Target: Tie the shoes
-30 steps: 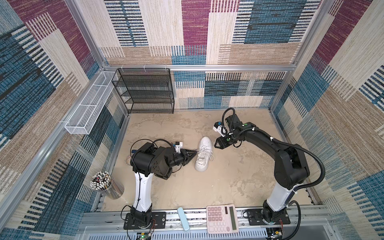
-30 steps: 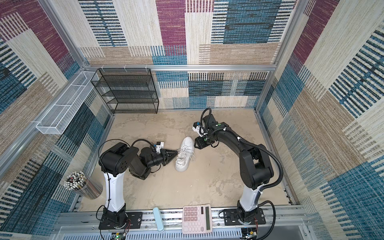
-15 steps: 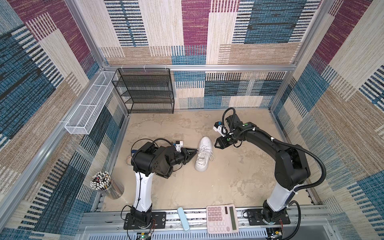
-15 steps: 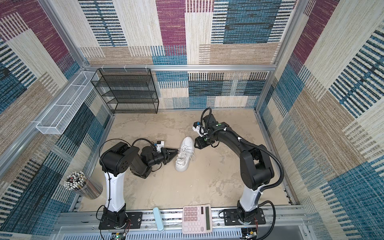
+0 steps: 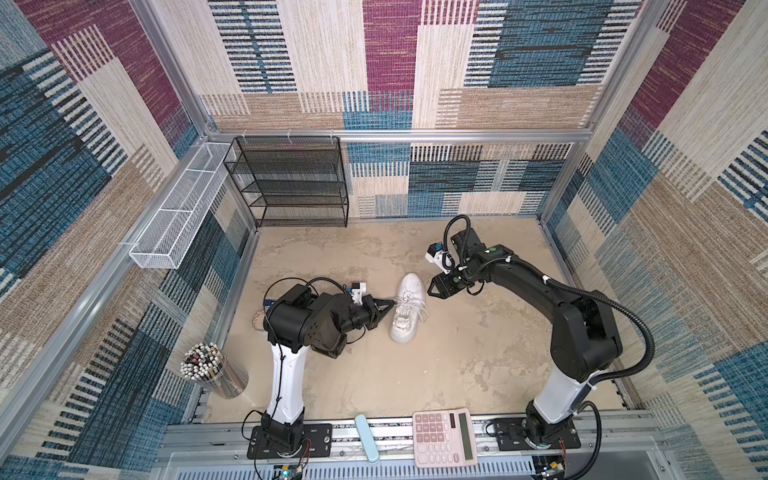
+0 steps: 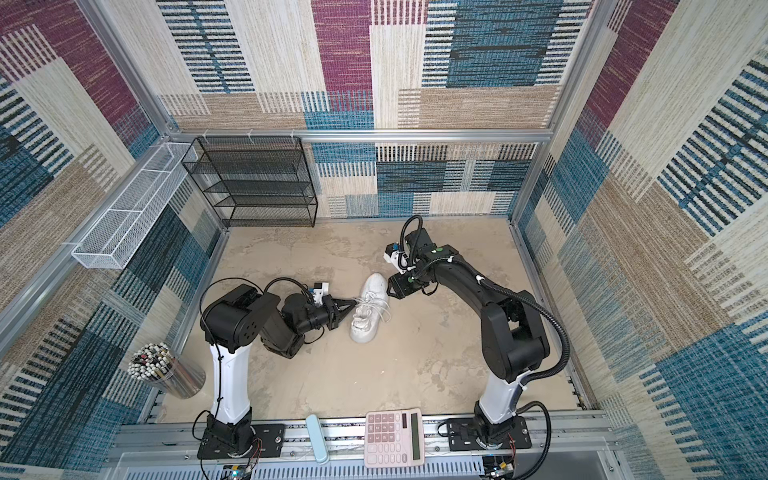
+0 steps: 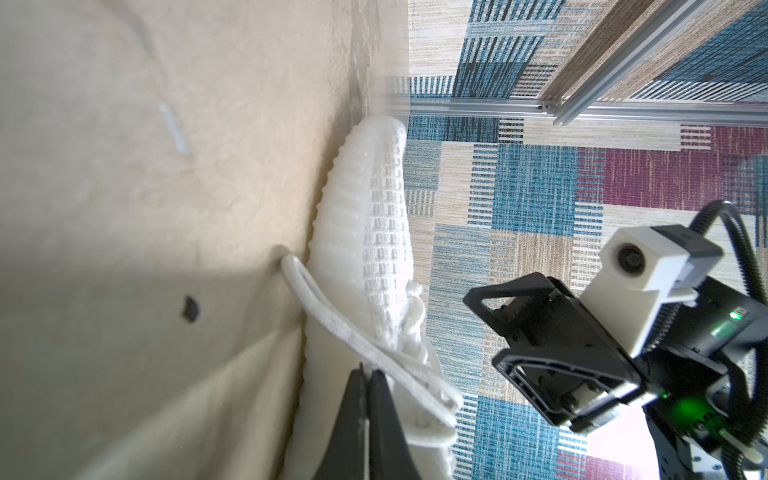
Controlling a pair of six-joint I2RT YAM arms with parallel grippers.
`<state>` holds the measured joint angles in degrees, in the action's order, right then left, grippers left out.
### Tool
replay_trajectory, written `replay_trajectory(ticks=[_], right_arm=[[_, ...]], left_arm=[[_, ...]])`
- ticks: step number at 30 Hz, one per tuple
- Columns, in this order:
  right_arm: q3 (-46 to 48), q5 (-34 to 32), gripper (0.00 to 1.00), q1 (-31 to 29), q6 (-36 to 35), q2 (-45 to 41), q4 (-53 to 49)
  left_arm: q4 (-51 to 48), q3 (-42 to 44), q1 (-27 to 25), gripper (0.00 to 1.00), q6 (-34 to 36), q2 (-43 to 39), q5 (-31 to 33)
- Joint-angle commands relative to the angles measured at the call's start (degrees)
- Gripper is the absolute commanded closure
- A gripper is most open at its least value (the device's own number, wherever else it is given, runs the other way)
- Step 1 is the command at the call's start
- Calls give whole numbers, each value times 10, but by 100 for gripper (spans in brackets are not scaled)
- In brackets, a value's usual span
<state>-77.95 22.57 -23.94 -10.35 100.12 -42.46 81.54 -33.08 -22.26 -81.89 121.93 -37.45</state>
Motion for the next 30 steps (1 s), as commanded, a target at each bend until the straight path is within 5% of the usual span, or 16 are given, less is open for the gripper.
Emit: replay_trajectory(ticks=[1, 22, 30], right_arm=[[2, 17, 44, -26, -15, -3, 47], [-82, -15, 53, -108, -30, 96, 40], [-91, -36, 67, -122, -40, 120, 25]], left_arm=[[-11, 10, 0, 100, 6, -6, 16], [-102, 32, 0, 100, 72, -94, 58], [-151, 25, 0, 100, 96, -117, 55]])
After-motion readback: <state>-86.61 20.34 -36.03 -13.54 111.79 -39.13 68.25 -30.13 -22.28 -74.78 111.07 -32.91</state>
